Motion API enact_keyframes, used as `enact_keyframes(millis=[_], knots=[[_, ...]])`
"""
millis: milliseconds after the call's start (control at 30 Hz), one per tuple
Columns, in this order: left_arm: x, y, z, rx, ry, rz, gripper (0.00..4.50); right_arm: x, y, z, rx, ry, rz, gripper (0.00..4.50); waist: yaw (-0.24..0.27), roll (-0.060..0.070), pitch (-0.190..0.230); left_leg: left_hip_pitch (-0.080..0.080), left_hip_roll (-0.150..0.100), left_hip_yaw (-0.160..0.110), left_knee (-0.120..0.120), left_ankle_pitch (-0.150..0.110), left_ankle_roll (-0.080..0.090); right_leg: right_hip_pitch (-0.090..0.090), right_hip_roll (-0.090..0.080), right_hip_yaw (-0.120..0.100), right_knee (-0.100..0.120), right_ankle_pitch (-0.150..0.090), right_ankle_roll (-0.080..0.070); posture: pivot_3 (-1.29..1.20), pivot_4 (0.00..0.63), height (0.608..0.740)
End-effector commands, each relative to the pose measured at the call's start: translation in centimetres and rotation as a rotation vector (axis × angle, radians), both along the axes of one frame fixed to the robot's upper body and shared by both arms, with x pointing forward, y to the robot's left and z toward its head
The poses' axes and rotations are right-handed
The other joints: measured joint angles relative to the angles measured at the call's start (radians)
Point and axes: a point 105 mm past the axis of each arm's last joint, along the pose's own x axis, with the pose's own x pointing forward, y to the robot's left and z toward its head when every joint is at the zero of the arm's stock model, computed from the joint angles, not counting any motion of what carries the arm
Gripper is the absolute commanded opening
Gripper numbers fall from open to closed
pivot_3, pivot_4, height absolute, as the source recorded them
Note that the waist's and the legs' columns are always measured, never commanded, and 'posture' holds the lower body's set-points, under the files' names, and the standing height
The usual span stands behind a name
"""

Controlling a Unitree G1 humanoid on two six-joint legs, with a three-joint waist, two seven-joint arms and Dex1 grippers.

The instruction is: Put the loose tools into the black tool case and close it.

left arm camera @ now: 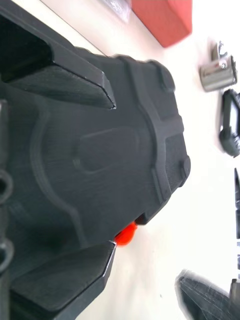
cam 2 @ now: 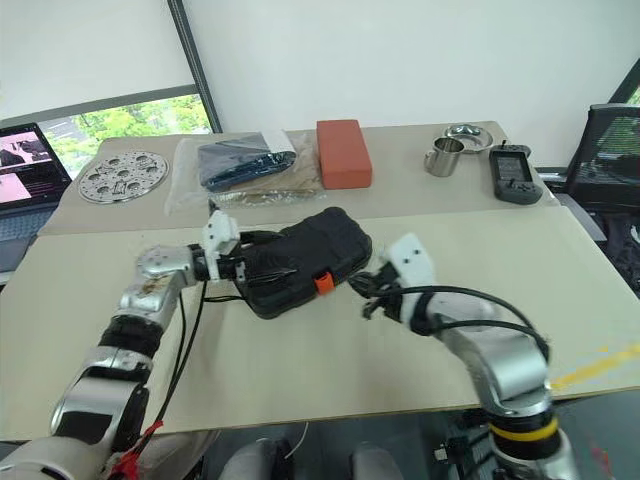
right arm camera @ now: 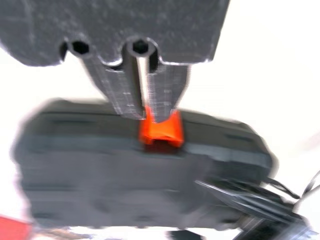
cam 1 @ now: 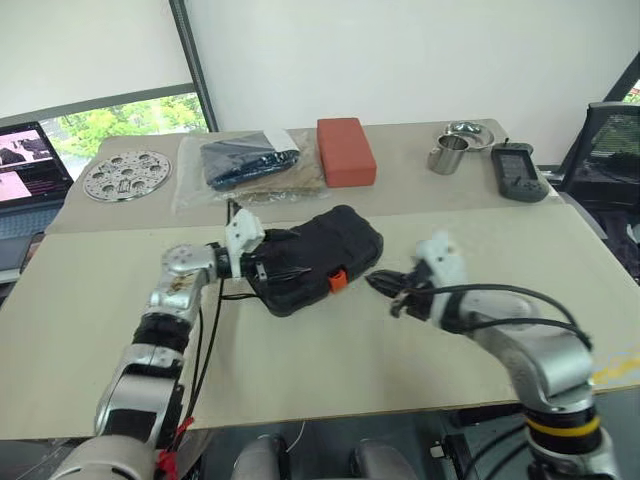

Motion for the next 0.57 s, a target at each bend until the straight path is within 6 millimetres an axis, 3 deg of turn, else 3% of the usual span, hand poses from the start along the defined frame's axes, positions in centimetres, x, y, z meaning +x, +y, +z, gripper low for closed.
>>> enact_keyframes(millis=[33,200,233,400,567], knots=[[-2.3,1.6,1.2,-0.05,-0.005,0.041,4.5,0.7,-3.5,0.6,0.018,-0.116,-0.024,2.25,0.003,-0.003,0.003,0.0,0.0,0.0,0.0,0.0,0.0,0.0,0.0,0.0,0.0,0.0,0.0,0.0,0.15,0.74],[-6.4,4.1,0.0,-0.033,0.062,0.156,4.5,0.5,-7.5,-0.8,0.007,-0.161,-0.007,3.87,0.004,-0.002,0.005,0.001,0.0,0.001,0.0,0.0,0.001,0.002,-0.003,0.001,-0.002,0.0,0.0,0.0,0.15,0.74],[-7.0,4.2,-0.3,-0.029,0.076,0.173,4.5,0.3,-7.9,-1.1,-0.004,-0.161,0.003,4.38,0.005,-0.001,0.006,0.001,0.0,0.001,-0.001,-0.001,0.001,0.003,-0.003,0.0,-0.004,0.0,0.0,0.0,0.15,0.74],[-10.9,5.6,-3.8,0.053,0.13,0.327,4.5,-0.4,-10.3,-2.1,-0.013,-0.17,-0.007,4.48,0.009,-0.001,0.006,0.002,0.0,0.0,-0.003,-0.001,0.001,0.005,-0.005,0.0,-0.008,0.001,0.0,0.0,0.15,0.74],[-10.8,5.9,-5.3,0.079,0.119,0.414,4.5,-0.8,-10.7,-3.2,0.0,-0.154,0.015,4.48,0.017,-0.003,0.008,0.005,0.0,-0.001,-0.006,-0.001,0.0,0.008,-0.013,0.001,-0.01,0.001,-0.001,0.0,0.15,0.74]])
